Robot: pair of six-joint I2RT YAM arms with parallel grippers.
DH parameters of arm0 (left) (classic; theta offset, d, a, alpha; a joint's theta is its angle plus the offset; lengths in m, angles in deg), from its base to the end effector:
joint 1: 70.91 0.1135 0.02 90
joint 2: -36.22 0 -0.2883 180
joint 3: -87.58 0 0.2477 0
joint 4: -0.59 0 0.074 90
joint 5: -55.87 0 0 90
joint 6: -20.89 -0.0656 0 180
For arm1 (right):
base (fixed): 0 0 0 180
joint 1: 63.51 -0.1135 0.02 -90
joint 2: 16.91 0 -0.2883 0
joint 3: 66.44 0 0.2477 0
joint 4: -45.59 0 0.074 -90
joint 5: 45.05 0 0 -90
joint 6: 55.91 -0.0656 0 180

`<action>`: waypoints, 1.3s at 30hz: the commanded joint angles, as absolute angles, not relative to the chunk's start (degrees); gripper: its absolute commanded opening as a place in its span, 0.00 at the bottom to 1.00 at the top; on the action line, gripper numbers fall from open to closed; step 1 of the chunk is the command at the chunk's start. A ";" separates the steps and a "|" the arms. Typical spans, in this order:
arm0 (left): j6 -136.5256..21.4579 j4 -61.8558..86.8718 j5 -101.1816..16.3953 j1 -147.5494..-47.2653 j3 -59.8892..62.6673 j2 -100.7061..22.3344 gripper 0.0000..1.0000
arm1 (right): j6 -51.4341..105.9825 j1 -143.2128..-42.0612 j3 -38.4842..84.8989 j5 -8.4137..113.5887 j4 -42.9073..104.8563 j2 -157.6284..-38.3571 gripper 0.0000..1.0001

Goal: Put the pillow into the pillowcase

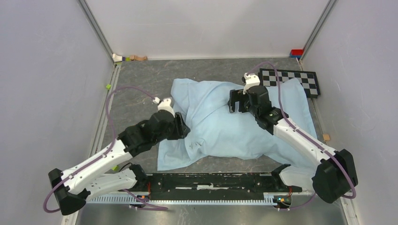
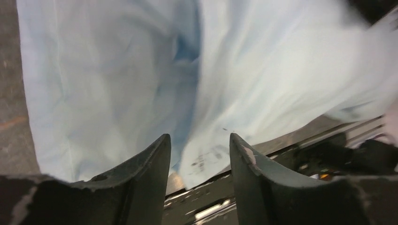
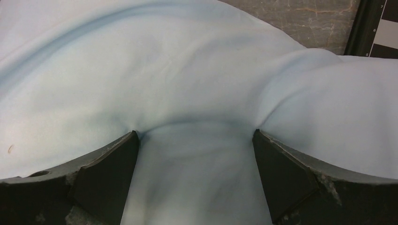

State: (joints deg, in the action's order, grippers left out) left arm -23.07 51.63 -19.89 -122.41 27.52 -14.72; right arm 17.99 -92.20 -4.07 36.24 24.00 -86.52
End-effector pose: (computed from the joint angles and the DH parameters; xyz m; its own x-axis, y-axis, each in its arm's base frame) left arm 0.1280 -0.1350 0.2847 -0.7527 -0.1745 -0.6348 0.1481 0.8946 -0.4215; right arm 0.2565 0.1290 0.2856 -0.5057 0.0357 -0.8619 -0.2268 0.9585 0.1728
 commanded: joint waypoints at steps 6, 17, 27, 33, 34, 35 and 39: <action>-31.65 48.66 -29.70 -107.54 11.39 -23.00 0.74 | 19.89 -94.97 2.85 36.40 17.13 -81.15 0.98; -30.82 29.50 -38.42 -98.39 6.27 -44.21 0.68 | 18.69 -99.41 4.37 35.60 16.03 -76.63 0.98; -31.28 28.58 -39.22 -96.38 0.47 -52.36 0.51 | 18.59 -100.28 3.37 34.94 15.06 -75.01 0.98; -32.10 30.33 -38.79 -96.19 -2.30 -56.44 0.32 | 18.45 -100.42 3.55 35.10 15.07 -75.18 0.98; -32.17 30.01 -38.48 -96.01 -2.54 -56.90 0.25 | 18.48 -100.45 3.55 35.16 15.07 -75.19 0.98; -32.26 29.91 -37.46 -95.69 -2.82 -57.15 0.17 | 18.50 -100.51 3.63 35.12 15.12 -75.21 0.98; -31.52 28.86 -34.32 -92.46 -5.70 -58.98 0.02 | 18.30 -100.73 3.56 35.10 15.24 -75.31 0.98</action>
